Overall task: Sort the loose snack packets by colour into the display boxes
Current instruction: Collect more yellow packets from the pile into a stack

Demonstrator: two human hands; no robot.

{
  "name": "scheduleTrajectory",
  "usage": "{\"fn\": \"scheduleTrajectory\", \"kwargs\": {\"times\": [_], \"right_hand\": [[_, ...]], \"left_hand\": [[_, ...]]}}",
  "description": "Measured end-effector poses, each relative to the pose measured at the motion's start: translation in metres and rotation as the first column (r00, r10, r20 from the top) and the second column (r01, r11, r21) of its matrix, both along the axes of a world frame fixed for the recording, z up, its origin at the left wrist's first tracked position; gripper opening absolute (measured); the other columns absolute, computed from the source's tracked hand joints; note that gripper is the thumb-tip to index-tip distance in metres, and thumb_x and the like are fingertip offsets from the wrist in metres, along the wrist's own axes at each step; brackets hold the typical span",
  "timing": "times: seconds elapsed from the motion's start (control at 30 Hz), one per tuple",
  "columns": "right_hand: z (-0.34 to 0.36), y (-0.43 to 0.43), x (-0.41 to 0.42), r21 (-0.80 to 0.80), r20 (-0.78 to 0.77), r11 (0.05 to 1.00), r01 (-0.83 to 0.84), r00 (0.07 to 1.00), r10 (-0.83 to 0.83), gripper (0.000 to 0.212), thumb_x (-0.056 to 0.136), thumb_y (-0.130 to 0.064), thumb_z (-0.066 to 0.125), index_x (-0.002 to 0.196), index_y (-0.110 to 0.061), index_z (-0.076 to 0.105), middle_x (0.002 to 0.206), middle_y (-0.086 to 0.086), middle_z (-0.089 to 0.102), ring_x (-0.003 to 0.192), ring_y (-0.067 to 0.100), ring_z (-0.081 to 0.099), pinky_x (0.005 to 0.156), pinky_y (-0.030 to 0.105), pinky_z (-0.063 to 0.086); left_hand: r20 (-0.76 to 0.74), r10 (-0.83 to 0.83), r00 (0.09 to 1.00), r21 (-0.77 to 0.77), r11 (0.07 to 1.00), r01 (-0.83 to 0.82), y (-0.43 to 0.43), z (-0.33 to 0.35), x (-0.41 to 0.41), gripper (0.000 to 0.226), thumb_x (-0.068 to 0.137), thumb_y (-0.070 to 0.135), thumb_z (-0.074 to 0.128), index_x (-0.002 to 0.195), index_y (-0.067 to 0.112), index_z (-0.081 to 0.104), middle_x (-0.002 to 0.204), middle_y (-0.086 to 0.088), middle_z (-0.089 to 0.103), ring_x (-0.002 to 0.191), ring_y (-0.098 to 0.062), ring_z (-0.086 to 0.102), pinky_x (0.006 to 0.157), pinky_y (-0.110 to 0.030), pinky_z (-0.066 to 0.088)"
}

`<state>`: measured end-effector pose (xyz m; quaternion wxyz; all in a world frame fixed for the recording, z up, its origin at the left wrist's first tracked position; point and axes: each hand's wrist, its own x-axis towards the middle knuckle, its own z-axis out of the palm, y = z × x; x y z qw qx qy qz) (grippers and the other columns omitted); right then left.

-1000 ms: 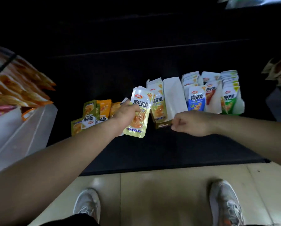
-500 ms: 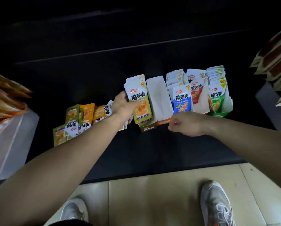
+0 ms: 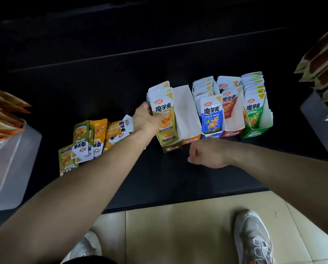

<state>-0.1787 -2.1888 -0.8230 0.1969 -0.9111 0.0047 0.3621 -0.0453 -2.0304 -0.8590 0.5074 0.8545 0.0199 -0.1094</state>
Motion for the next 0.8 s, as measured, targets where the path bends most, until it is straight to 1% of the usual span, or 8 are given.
{"fn": "scheduleTrajectory", "kwargs": {"times": [0.1,0.17,0.27,0.37,0.43,0.6,0.7,0.8], "right_hand": [[-0.003,0.001,0.0,-0.011,-0.018,1.0,-0.027,0.999,0.026,0.041,0.102,-0.047,0.046,0.106,-0.012,0.067,0.106,0.007,0.067,0.095,0.02,0.062,0.085,0.036,0.051],[-0.004,0.002,0.001,-0.014,-0.03,0.999,-0.039,0.999,0.039,0.041,0.103,-0.047,0.045,0.107,-0.012,0.067,0.105,0.006,0.066,0.094,0.019,0.062,0.083,0.035,0.05],[-0.003,0.002,0.003,-0.036,-0.031,0.998,-0.051,0.998,0.05,0.042,0.103,-0.047,0.045,0.107,-0.012,0.067,0.105,0.007,0.066,0.094,0.021,0.062,0.083,0.036,0.051],[-0.002,0.003,0.008,-0.068,-0.009,0.996,-0.064,0.998,0.064,0.043,0.102,-0.047,0.045,0.105,-0.01,0.067,0.102,0.008,0.066,0.094,0.025,0.062,0.085,0.04,0.052],[0.001,0.008,0.012,-0.098,0.009,0.992,-0.076,0.997,0.078,0.043,0.101,-0.048,0.046,0.107,-0.011,0.066,0.103,0.008,0.065,0.095,0.026,0.062,0.087,0.041,0.053],[0.015,0.046,0.025,-0.1,0.112,0.987,-0.125,0.984,0.136,0.035,0.101,-0.046,0.048,0.112,-0.016,0.062,0.109,0.005,0.061,0.1,0.025,0.058,0.087,0.041,0.052],[0.013,0.079,0.039,-0.139,0.161,0.962,-0.237,0.953,0.258,0.033,0.101,-0.042,0.047,0.117,-0.016,0.06,0.117,0.003,0.058,0.107,0.024,0.055,0.092,0.042,0.05],[-0.003,0.117,0.055,-0.168,0.138,0.928,-0.332,0.925,0.355,0.041,0.101,-0.041,0.046,0.135,-0.019,0.052,0.136,0.003,0.05,0.123,0.024,0.05,0.099,0.042,0.047]], "left_hand": [[-0.035,-0.162,0.986,0.173,0.971,0.166,0.005,-0.009,-0.003,0.035,0.08,0.019,0.08,0.112,0.022,0.066,0.107,0.007,0.073,0.095,-0.013,0.069,0.08,-0.033,0.058],[0.008,-0.207,0.978,0.247,0.948,0.199,0.007,-0.011,-0.004,0.044,0.08,0.02,0.079,0.121,0.024,0.063,0.113,0.007,0.071,0.097,-0.013,0.067,0.083,-0.032,0.056],[0.085,-0.148,0.985,0.137,0.981,0.136,0.012,-0.003,0.003,0.053,0.082,0.017,0.078,0.129,0.026,0.058,0.127,0.01,0.063,0.091,-0.007,0.066,0.085,-0.025,0.055],[0.175,-0.151,0.973,0.147,0.981,0.126,0.027,0.01,0.007,0.048,0.086,0.017,0.075,0.13,0.025,0.058,0.12,0.02,0.06,0.073,0.002,0.064,0.07,-0.014,0.05],[0.196,-0.169,0.966,0.135,0.98,0.144,0.043,0.014,0.005,0.039,0.087,0.02,0.072,0.125,0.026,0.061,0.117,0.019,0.063,0.078,-0.001,0.065,0.07,-0.018,0.054],[0.076,-0.214,0.974,0.21,0.958,0.194,0.115,0.003,-0.003,0.022,0.09,0.028,0.07,0.112,0.027,0.066,0.109,0.014,0.067,0.096,-0.006,0.065,0.087,-0.031,0.056],[0.016,-0.218,0.976,0.301,0.932,0.203,0.169,-0.009,-0.014,0.018,0.092,0.034,0.068,0.109,0.03,0.065,0.108,0.016,0.065,0.095,-0.005,0.062,0.08,-0.027,0.053],[-0.03,-0.18,0.983,0.345,0.921,0.179,0.214,-0.026,-0.029,0.016,0.091,0.034,0.069,0.105,0.029,0.065,0.105,0.017,0.065,0.092,-0.005,0.063,0.078,-0.025,0.051]]}}
